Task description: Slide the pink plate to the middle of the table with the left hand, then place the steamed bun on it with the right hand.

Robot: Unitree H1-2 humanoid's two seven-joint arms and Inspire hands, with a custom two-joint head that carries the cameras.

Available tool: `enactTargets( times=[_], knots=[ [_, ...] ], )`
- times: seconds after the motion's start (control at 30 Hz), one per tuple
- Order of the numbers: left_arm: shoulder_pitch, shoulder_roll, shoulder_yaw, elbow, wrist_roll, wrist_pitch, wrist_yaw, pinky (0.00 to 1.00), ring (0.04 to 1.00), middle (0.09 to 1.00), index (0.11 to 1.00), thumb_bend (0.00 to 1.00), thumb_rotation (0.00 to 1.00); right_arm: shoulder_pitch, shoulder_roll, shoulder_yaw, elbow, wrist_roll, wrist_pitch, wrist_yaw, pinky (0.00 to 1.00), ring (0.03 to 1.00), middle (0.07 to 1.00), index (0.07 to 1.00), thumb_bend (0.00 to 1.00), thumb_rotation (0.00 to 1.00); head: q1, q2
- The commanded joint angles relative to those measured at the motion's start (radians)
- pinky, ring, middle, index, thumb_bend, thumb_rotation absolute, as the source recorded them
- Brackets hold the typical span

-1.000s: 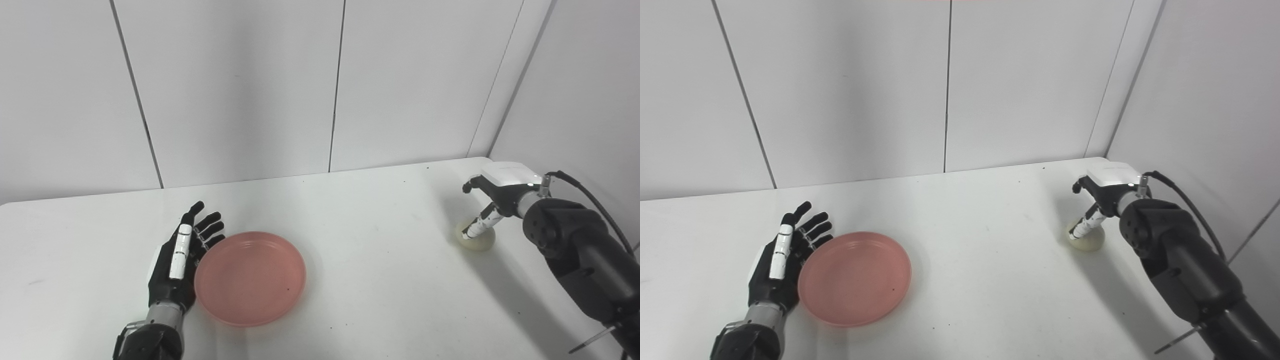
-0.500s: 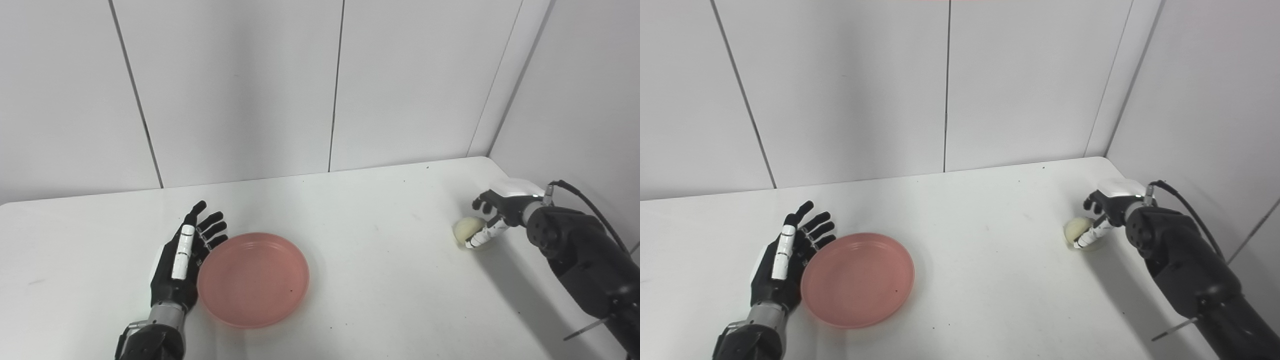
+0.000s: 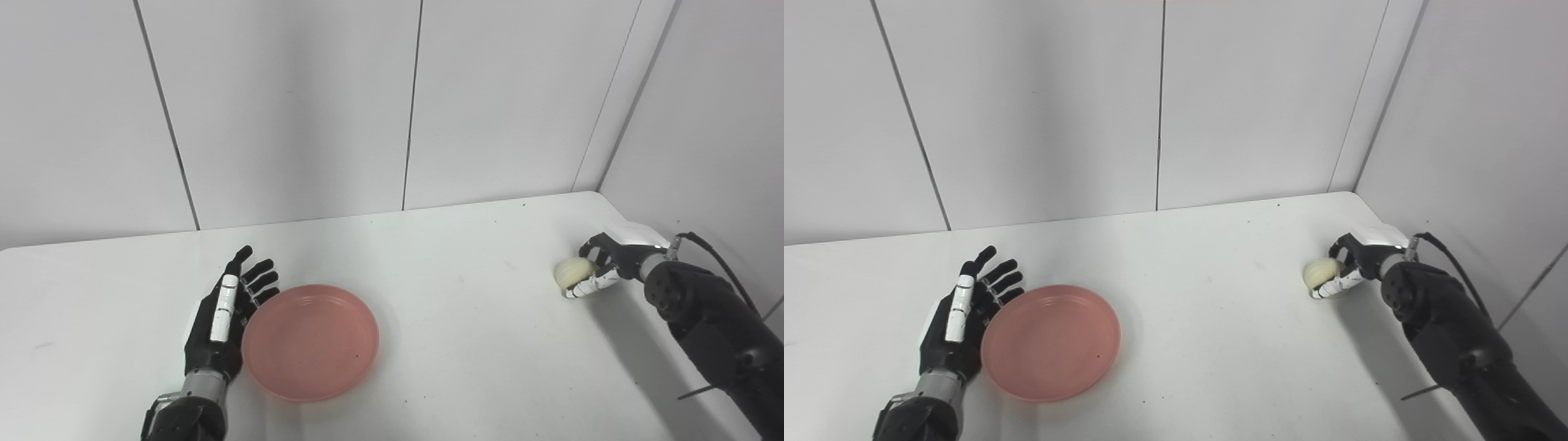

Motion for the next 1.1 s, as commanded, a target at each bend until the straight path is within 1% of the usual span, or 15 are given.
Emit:
enactTargets(
  times=[0.0, 0.1, 0.23, 0.3, 0.33, 0.43, 0.47, 0.5, 0.53, 0.6, 0.77, 0.83, 0.9, 0.97, 1.07],
  knots=[
    [0.004, 0.004, -0.004, 0.0, 0.007, 0.033, 0.004, 0.74, 0.782, 0.784, 0.875, 0.63, 0.82, -0.017, -0.012, -0.003, 0.013, 0.014, -0.042, -0.037, 0.51, 0.564, 0.636, 0.709, 1.0, 0.46, 0.001, 0.002],
    [0.006, 0.002, -0.004, -0.009, 0.007, 0.039, 0.006, 0.74, 0.784, 0.786, 0.875, 0.62, 0.81, -0.011, -0.001, -0.002, 0.043, 0.033, -0.082, -0.082, 0.48, 0.533, 0.607, 0.671, 1.0, 0.45, 0.001, 0.002],
    [0.005, 0.001, -0.003, -0.006, 0.004, 0.039, 0.004, 0.73, 0.784, 0.79, 0.875, 0.62, 0.81, -0.006, 0.007, -0.006, 0.055, 0.067, -0.113, -0.105, 0.48, 0.528, 0.595, 0.643, 1.0, 0.42, 0.004, 0.003],
    [0.003, 0.001, -0.002, 0.003, 0.003, 0.035, 0.003, 0.73, 0.781, 0.787, 0.868, 0.63, 0.8, -0.002, 0.007, -0.005, 0.057, 0.083, -0.125, -0.11, 0.43, 0.472, 0.54, 0.623, 0.97, 0.4, 0.004, 0.003],
    [0.003, 0.002, -0.002, 0.002, 0.003, 0.036, 0.003, 0.73, 0.78, 0.786, 0.866, 0.63, 0.8, -0.001, 0.007, -0.002, 0.057, 0.086, -0.128, -0.113, 0.43, 0.463, 0.532, 0.619, 0.96, 0.4, 0.003, 0.003],
    [0.008, 0.003, -0.005, -0.013, 0.004, 0.045, 0.002, 0.73, 0.776, 0.784, 0.865, 0.62, 0.8, 0.003, 0.009, 0.005, 0.058, 0.085, -0.133, -0.133, 0.37, 0.418, 0.489, 0.582, 0.92, 0.33, 0.003, 0.004],
    [0.009, 0.004, -0.006, -0.016, 0.005, 0.048, 0.002, 0.73, 0.777, 0.786, 0.869, 0.62, 0.81, 0.005, 0.01, 0.008, 0.057, 0.082, -0.132, -0.14, 0.34, 0.394, 0.457, 0.553, 0.73, 0.17, 0.003, 0.004],
    [0.009, 0.005, -0.008, -0.015, 0.007, 0.047, 0.0, 0.73, 0.778, 0.787, 0.871, 0.62, 0.81, 0.008, 0.011, 0.008, 0.05, 0.08, -0.124, -0.145, 0.33, 0.381, 0.441, 0.538, 0.63, 0.09, 0.003, 0.004],
    [0.009, 0.006, -0.009, -0.014, 0.009, 0.046, 0.0, 0.74, 0.782, 0.791, 0.879, 0.61, 0.82, 0.011, 0.011, 0.007, 0.043, 0.08, -0.118, -0.15, 0.29, 0.354, 0.429, 0.528, 0.57, 0.04, 0.003, 0.004],
    [0.008, 0.006, -0.009, -0.01, 0.008, 0.048, 0.001, 0.73, 0.779, 0.788, 0.879, 0.62, 0.82, 0.017, 0.007, 0.009, 0.023, 0.082, -0.114, -0.154, 0.24, 0.301, 0.411, 0.523, 0.53, 0.01, 0.003, 0.004],
    [0.008, 0.005, -0.009, -0.012, 0.004, 0.056, 0.001, 0.74, 0.776, 0.787, 0.871, 0.62, 0.81, 0.027, -0.005, 0.003, -0.023, 0.079, -0.125, -0.17, 0.21, 0.289, 0.399, 0.514, 0.52, 0.0, 0.004, 0.005],
    [0.009, 0.005, -0.013, -0.017, 0.01, 0.06, 0.002, 0.73, 0.776, 0.787, 0.875, 0.61, 0.81, 0.028, -0.009, -0.008, -0.051, 0.091, -0.129, -0.168, 0.26, 0.347, 0.426, 0.507, 0.53, 0.0, 0.005, 0.005],
    [0.009, 0.005, -0.016, -0.021, 0.016, 0.065, 0.006, 0.73, 0.774, 0.786, 0.882, 0.6, 0.82, 0.029, -0.014, -0.018, -0.072, 0.102, -0.14, -0.169, 0.23, 0.307, 0.429, 0.515, 0.53, 0.0, 0.007, 0.006],
    [0.01, 0.001, -0.017, -0.022, 0.019, 0.068, 0.01, 0.72, 0.77, 0.782, 0.882, 0.6, 0.82, 0.028, -0.023, -0.024, -0.118, 0.097, -0.145, -0.169, 0.23, 0.308, 0.448, 0.509, 0.53, 0.0, 0.012, 0.007],
    [0.006, -0.006, -0.016, -0.013, 0.025, 0.067, 0.015, 0.72, 0.765, 0.774, 0.875, 0.62, 0.81, 0.018, -0.022, -0.047, -0.204, 0.123, -0.141, -0.147, 0.22, 0.299, 0.465, 0.505, 0.53, 0.0, 0.033, 0.009]
  ],
)
